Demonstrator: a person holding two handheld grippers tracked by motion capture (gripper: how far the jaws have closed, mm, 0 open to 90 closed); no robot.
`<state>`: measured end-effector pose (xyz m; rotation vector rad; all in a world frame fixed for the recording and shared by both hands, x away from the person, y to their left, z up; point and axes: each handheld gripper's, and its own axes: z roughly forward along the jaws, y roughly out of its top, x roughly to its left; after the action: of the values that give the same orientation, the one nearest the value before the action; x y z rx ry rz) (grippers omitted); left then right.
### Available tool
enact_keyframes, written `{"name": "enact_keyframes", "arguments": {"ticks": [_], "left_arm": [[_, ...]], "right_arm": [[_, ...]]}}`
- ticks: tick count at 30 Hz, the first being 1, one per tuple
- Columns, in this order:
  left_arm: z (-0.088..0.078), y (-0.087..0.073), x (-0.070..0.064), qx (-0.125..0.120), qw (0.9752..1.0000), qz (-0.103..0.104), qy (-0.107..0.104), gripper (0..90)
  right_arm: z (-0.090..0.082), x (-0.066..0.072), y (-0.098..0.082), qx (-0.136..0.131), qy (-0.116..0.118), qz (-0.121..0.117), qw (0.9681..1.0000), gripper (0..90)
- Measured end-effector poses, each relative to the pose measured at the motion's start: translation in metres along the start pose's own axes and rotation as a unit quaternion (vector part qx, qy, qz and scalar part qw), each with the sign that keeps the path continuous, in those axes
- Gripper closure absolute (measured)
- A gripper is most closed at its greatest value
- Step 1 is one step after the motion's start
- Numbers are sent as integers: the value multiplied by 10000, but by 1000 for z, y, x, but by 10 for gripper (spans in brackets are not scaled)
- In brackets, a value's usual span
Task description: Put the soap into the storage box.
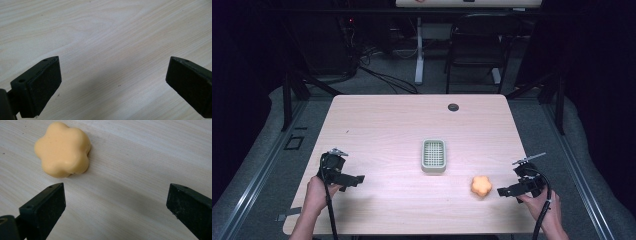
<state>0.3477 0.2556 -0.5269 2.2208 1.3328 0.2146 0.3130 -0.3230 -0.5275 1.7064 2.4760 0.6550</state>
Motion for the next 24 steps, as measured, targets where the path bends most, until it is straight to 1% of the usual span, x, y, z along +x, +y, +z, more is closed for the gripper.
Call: {"name": "enact_keyframes", "arguments": {"ticks": [2,3,4,5,6,7,8,9,11,12,13,14,16,18,19,20,21,23,24], "left_arm": [[0,0,0,-3,10000,11,18,3],[1,0,0,12,10000,-2,9,3],[2,1,0,0,10000,-34,7,3],[3,1,1,28,10000,-32,-3,3],[3,1,1,28,10000,-32,-3,2],[5,2,1,49,10000,-34,9,2],[5,2,1,67,10000,-22,6,2],[5,3,1,48,10000,-15,18,2],[5,4,1,48,10000,-6,-2,2],[6,5,0,39,10000,16,4,2],[7,6,0,35,10000,18,-6,2],[7,5,-1,67,10000,45,-20,2],[5,3,-1,73,9999,94,-10,2],[4,1,-1,43,10000,80,-19,2],[2,0,0,15,10000,60,-22,2],[1,0,0,-7,10000,75,-22,2],[1,-1,0,-28,10000,75,-31,2],[2,-1,1,-16,10000,84,-42,2],[3,-1,1,-6,10000,73,-62,2]], "right_arm": [[0,0,0,5,10,-14,10000,28],[0,0,0,43,31,-53,10000,31],[2,2,0,117,-25,-89,9999,33],[3,2,0,143,22,-92,9999,34],[3,2,0,143,22,-92,9999,34],[6,1,1,210,23,-125,9997,34],[8,2,0,142,54,-56,9999,34],[8,2,1,271,65,-133,9995,34],[9,2,1,288,58,-171,9994,37],[10,3,0,326,74,-184,9993,37],[9,3,0,380,42,-222,9990,38],[9,3,0,397,70,-232,9989,41],[9,3,2,347,73,-242,9991,41],[10,3,3,346,106,-273,9990,41],[10,4,5,394,72,-305,9987,40],[10,4,5,377,112,-307,9988,40],[9,4,5,376,104,-310,9988,37],[8,3,6,385,113,-327,9987,36],[8,2,7,332,114,-252,9991,29]]}}
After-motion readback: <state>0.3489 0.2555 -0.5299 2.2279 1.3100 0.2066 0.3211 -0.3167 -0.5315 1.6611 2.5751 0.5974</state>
